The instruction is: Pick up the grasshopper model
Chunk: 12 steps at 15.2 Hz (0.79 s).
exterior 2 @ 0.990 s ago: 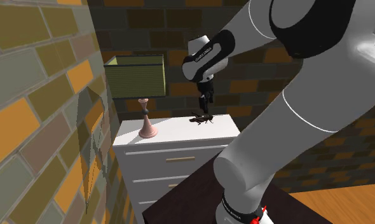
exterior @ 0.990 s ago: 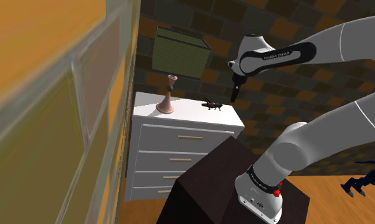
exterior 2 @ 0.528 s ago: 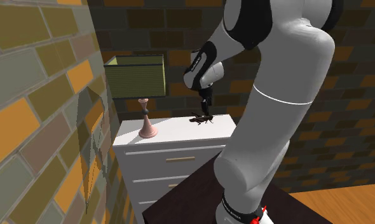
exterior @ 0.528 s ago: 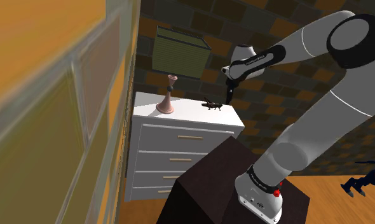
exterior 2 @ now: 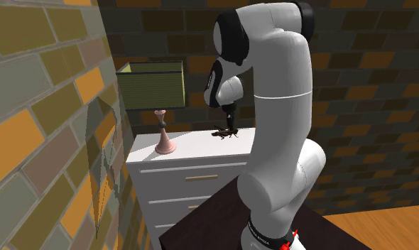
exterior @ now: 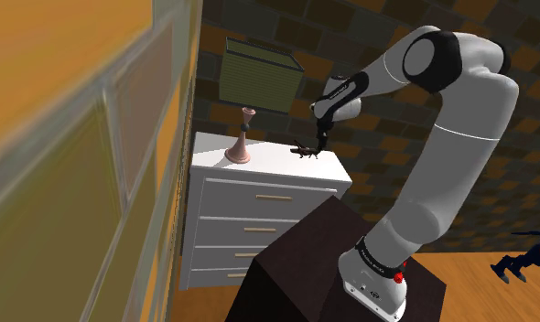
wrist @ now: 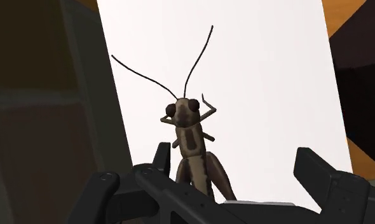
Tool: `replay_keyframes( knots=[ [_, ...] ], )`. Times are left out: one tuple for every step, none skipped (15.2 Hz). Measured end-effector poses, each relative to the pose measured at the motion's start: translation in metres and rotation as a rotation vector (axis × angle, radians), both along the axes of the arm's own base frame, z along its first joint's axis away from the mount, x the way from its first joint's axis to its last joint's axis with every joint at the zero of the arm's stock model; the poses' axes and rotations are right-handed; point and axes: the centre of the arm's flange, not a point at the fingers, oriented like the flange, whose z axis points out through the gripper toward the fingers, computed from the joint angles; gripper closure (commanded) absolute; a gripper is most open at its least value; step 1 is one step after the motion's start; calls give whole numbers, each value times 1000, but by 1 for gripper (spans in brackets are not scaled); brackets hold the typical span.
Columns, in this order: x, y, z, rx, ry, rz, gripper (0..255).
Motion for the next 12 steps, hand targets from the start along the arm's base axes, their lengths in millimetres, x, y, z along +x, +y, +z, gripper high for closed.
replay_keyframes(
  knots=[
    [9,-6,-9,-1,0,17,0],
    [17,-14,-16,-2,1,34,0],
    [22,-20,-24,-2,1,50,0],
    [25,-23,-32,-2,2,58,0],
    [26,-25,-38,-2,2,62,0],
    [27,-26,-44,-2,2,65,0],
    [27,-25,-49,-2,2,66,0],
    [27,-26,-55,-2,2,66,0],
    [28,-27,-61,-2,2,67,0],
    [28,-27,-65,-2,2,67,0],
    [28,-27,-70,-2,2,67,0],
    [28,-26,-72,-2,2,67,255]
  ],
)
